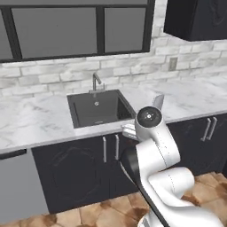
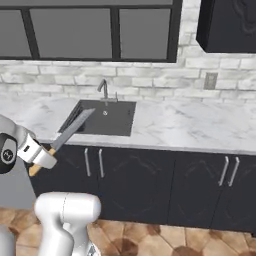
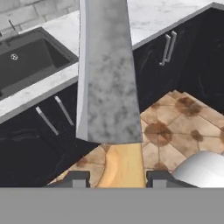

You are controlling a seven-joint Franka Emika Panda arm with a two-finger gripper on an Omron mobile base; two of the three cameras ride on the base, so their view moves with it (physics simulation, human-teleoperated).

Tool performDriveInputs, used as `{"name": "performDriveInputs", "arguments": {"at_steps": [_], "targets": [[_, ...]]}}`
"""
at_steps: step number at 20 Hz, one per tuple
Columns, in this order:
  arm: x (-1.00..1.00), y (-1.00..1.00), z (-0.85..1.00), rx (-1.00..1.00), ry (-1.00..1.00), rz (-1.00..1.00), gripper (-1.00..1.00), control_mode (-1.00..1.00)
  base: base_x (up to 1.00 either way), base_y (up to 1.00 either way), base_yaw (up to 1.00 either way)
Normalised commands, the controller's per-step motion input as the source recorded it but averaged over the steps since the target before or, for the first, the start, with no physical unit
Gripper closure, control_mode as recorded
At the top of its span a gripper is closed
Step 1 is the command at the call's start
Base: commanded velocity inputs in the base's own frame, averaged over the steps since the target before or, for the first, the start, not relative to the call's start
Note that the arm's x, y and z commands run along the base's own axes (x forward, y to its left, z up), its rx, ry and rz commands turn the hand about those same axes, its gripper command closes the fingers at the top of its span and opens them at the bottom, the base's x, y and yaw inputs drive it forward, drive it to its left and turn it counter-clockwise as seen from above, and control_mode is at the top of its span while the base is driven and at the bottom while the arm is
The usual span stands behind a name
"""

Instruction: Move the cutting board and knife to the sink. Then move spray from the cabinet to the counter.

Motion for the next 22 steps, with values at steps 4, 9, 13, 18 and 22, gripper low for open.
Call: {"name": "performDriveInputs", "arguments": {"at_steps": [4,9,13,18,22], "targets": [[0.0,0.0,0.0,0.0,0.0,0.0,1.0,1.0,1.0,1.0,-0.36],[0.0,0.0,0.0,0.0,0.0,0.0,1.0,1.0,0.75,0.29,-0.11],[0.0,0.0,0.0,0.0,0.0,0.0,1.0,1.0,0.97,0.4,-0.06],[0.0,0.0,0.0,0.0,0.0,0.0,1.0,1.0,0.68,0.55,-0.01],[0.08,0.0,0.0,0.0,0.06,-0.01,1.0,-1.0,0.03,0.1,0.0]]}}
